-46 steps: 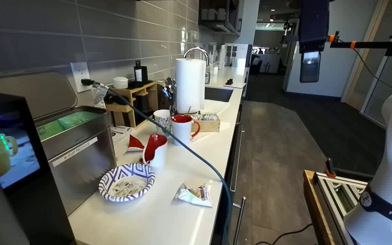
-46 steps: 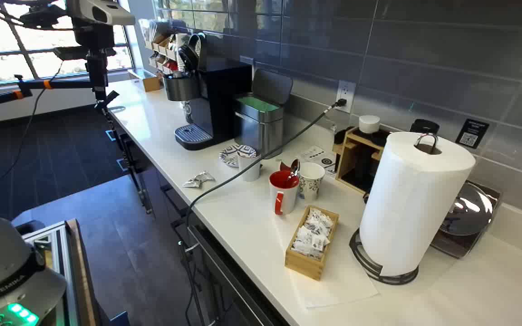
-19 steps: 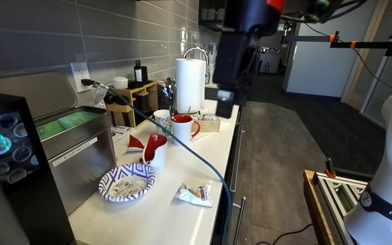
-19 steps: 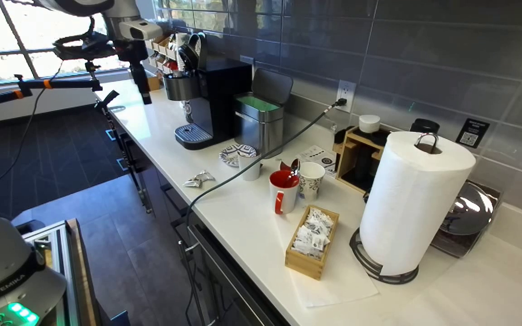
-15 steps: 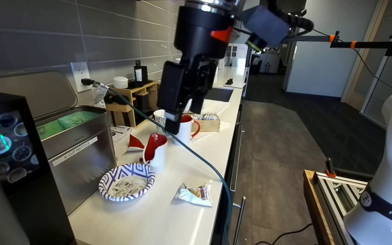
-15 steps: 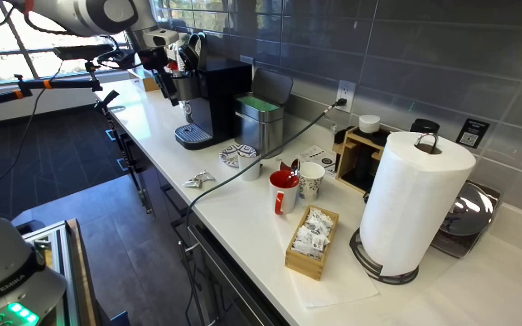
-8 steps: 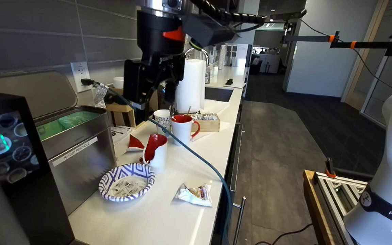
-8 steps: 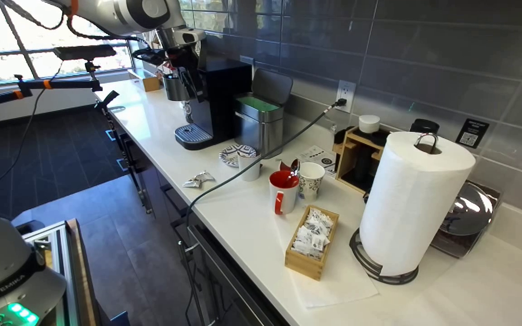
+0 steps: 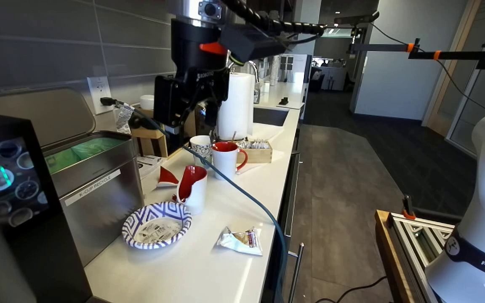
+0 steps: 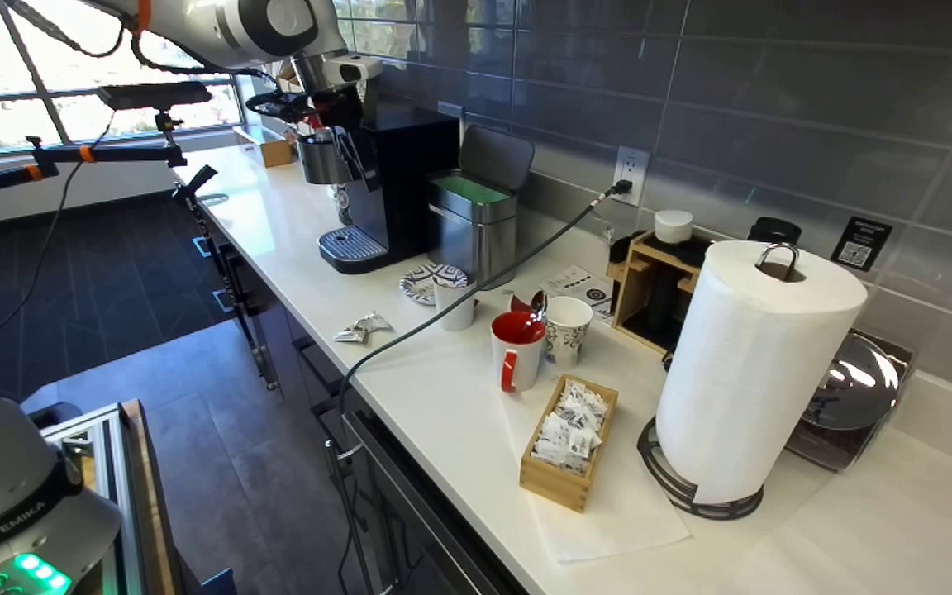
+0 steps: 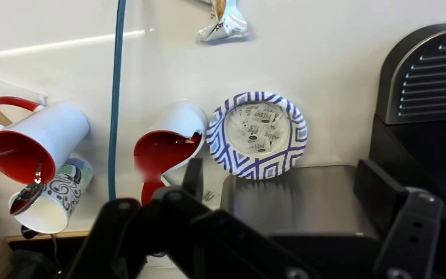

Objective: Pick up the broken piece of the mug from the back of the counter and put it in the broken mug.

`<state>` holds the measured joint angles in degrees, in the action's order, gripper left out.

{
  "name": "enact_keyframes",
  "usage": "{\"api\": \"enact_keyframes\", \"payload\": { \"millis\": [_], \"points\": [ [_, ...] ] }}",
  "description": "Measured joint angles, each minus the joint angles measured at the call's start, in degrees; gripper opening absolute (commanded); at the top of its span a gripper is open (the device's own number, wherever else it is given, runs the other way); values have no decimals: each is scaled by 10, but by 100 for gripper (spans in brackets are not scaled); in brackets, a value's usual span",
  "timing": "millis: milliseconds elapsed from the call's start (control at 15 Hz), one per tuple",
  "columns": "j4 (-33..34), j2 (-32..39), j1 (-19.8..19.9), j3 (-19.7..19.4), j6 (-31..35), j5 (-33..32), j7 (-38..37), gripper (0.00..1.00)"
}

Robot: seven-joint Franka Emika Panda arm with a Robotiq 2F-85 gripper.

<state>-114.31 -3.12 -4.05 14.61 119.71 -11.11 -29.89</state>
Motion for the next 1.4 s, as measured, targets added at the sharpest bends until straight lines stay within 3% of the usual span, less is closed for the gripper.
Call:
{"api": "enact_keyframes", "payload": {
  "millis": [400,733,1067,1400],
  "points": [
    [9,72,4,-65,92,-13,40,100],
    [68,174,4,-105,152,-18,112,100],
    [163,246,15,-128,150,13,199,100],
    [200,266,18,-139,129,16,212,100]
  ]
}}
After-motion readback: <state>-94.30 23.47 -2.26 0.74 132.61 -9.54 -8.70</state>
